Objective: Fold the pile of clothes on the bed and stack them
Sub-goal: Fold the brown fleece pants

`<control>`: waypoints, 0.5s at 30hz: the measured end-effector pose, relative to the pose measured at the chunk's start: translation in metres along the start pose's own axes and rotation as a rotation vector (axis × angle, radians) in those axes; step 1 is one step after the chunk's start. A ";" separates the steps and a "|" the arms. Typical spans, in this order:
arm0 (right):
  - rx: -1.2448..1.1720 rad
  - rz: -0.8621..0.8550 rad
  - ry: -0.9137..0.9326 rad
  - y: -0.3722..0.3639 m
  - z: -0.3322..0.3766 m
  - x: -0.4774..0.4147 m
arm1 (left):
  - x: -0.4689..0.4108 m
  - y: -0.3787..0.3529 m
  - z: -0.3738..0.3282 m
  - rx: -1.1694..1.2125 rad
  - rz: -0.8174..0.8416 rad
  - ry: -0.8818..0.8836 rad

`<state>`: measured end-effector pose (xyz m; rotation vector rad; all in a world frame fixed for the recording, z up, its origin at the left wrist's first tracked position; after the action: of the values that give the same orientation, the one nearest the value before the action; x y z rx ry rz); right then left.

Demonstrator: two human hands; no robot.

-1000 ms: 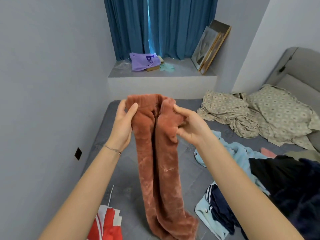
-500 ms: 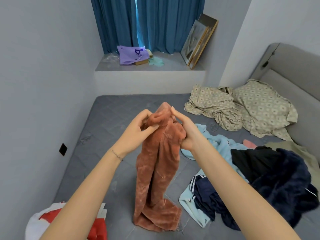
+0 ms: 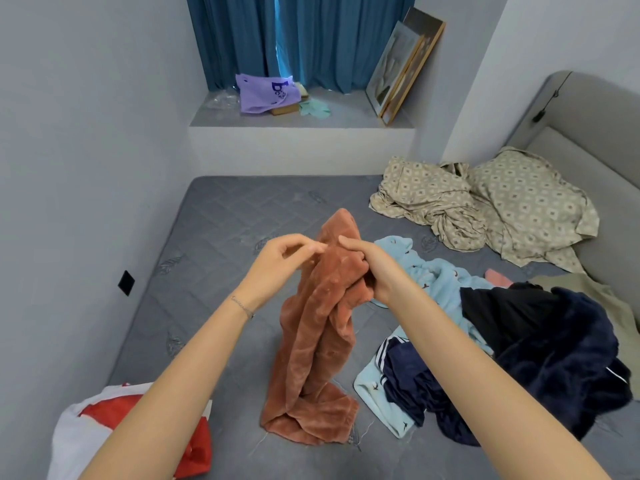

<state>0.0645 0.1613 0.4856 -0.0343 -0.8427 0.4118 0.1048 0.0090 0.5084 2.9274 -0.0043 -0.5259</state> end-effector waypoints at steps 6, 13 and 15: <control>0.039 0.285 0.053 -0.009 0.005 0.020 | 0.006 0.023 0.048 -0.042 0.038 0.178; -0.091 0.415 0.046 -0.031 0.004 0.021 | 0.022 0.046 0.051 0.131 0.122 0.276; -0.130 0.424 0.056 -0.039 0.005 0.022 | 0.023 0.060 0.041 0.142 0.141 0.250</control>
<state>0.0871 0.1330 0.5124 -0.3480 -0.8051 0.7493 0.1136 -0.0576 0.4721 3.0789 -0.2230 -0.1419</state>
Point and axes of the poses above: each hand's wrist, its own x-axis away from the middle knuckle, its own y-axis out of the back of the hand, z = x × y, the point moved 6 cm from there along -x, towards the middle knuckle, and after that the axes turned 14 degrees about -y, right-handed, at the moved point
